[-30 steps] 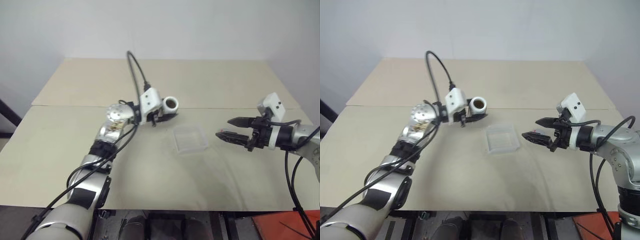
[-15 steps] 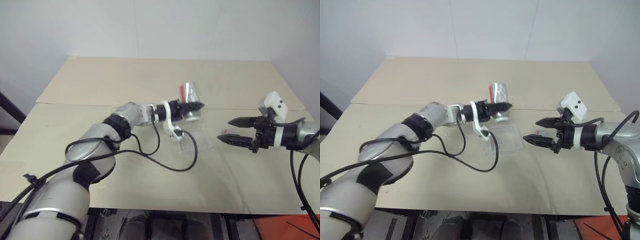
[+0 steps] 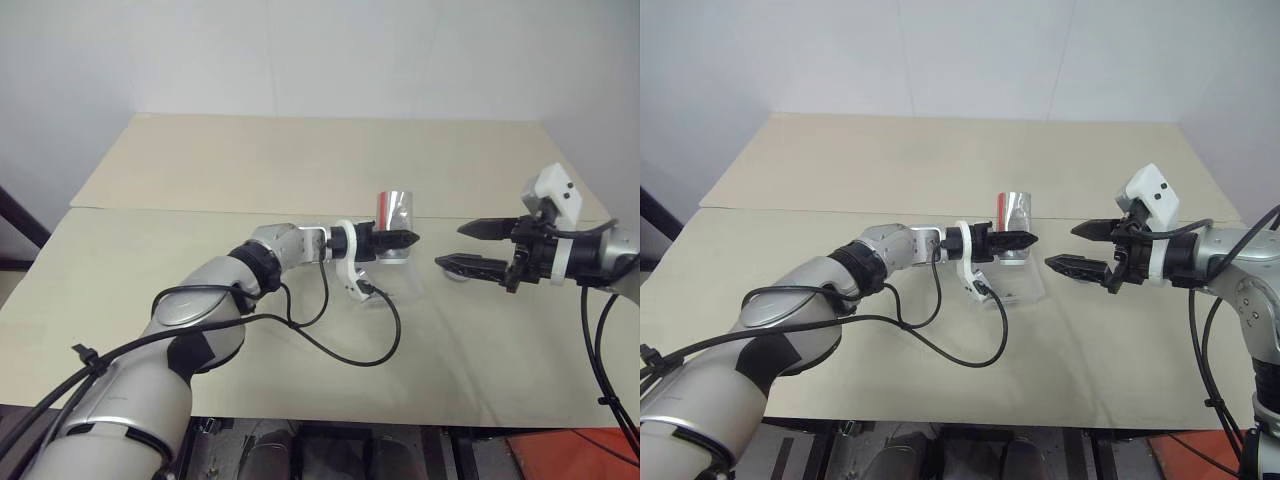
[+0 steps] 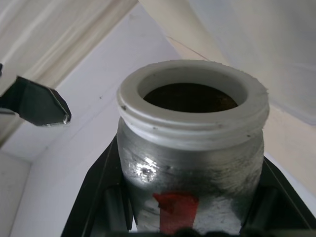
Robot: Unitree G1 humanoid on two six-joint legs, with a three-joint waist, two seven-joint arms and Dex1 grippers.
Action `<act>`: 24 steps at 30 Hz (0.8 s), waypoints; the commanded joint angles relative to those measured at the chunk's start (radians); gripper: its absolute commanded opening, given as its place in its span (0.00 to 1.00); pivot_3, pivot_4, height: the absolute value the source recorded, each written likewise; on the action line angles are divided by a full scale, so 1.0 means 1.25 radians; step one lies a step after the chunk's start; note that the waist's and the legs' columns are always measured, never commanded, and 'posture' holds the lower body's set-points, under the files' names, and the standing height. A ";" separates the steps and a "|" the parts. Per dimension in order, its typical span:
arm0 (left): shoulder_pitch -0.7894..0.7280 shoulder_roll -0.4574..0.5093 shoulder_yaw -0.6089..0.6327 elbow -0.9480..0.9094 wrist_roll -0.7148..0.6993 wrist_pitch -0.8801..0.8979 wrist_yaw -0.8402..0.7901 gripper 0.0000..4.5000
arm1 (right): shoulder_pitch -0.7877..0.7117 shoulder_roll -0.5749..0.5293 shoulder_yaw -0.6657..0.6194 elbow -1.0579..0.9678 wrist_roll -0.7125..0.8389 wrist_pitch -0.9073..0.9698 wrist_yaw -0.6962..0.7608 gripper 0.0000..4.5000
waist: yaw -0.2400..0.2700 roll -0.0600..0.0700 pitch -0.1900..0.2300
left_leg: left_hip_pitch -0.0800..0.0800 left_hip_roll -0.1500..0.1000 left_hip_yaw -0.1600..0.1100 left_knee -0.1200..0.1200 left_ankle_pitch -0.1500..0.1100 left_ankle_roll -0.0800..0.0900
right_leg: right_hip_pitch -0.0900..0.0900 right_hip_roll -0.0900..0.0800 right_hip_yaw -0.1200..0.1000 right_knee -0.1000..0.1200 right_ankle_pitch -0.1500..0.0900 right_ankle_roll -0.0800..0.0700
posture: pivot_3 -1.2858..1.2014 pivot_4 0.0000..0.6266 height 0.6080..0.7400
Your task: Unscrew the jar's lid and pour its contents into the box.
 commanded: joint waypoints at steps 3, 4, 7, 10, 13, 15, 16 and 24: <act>-0.007 0.015 0.045 0.003 -0.064 -0.016 -0.015 0.46 | -0.010 -0.010 -0.015 -0.003 0.009 -0.012 -0.002 0.99 | 0.000 0.000 0.000 | 0.000 0.000 0.000 0.000 0.000 0.000 | 0.000 0.000 0.000 0.000 0.000 0.000 | 0.52 0.24 1.00; -0.005 0.018 0.056 0.006 -0.084 -0.029 -0.021 0.46 | -0.009 -0.009 -0.015 -0.002 0.008 -0.013 -0.002 0.99 | 0.000 0.000 0.000 | 0.000 0.000 0.000 0.000 0.000 0.000 | 0.000 0.000 0.000 0.000 0.000 0.000 | 0.52 0.24 1.00; 0.017 0.026 0.172 0.038 -0.258 -0.139 -0.107 0.46 | -0.005 -0.003 -0.015 0.000 0.009 -0.018 -0.002 0.99 | -0.001 0.000 0.000 | 0.000 0.001 0.000 0.000 0.000 0.000 | 0.000 0.000 0.000 0.001 0.000 0.000 | 0.52 0.24 1.00; 0.051 0.035 0.288 0.042 -0.433 -0.228 -0.233 0.46 | 0.000 0.002 -0.018 -0.002 0.009 -0.024 -0.003 0.99 | -0.002 0.000 0.000 | 0.001 0.002 0.001 0.000 0.000 0.000 | 0.000 -0.001 0.000 0.001 0.000 0.000 | 0.52 0.24 1.00; 0.086 0.032 0.395 0.036 -0.591 -0.254 -0.370 0.46 | 0.002 0.004 -0.022 0.002 0.009 -0.031 -0.002 0.99 | -0.003 0.000 0.000 | 0.001 0.002 0.002 0.001 0.000 0.000 | 0.000 -0.001 0.000 0.002 0.000 0.000 | 0.52 0.24 1.00; 0.119 0.012 0.491 0.027 -0.740 -0.217 -0.508 0.46 | 0.002 0.005 -0.022 0.004 0.008 -0.033 -0.004 0.99 | -0.002 0.000 0.000 | 0.001 0.002 0.002 0.001 0.000 0.000 | 0.000 -0.001 0.000 0.002 0.000 0.000 | 0.52 0.24 1.00; 0.130 0.005 0.523 0.020 -0.786 -0.197 -0.555 0.46 | 0.002 0.006 -0.022 0.004 0.008 -0.033 -0.006 0.99 | -0.002 0.000 0.000 | 0.001 0.002 0.002 0.001 0.000 0.000 | 0.000 -0.001 0.000 0.003 0.000 0.000 | 0.52 0.24 1.00; 0.237 -0.081 0.812 -0.167 -1.195 0.201 -0.832 0.46 | -0.009 0.029 -0.029 0.013 0.007 -0.042 -0.038 0.99 | -0.011 0.001 0.000 | 0.001 0.002 0.001 0.002 0.000 0.000 | 0.001 -0.001 -0.001 0.003 0.000 0.000 | 0.52 0.24 1.00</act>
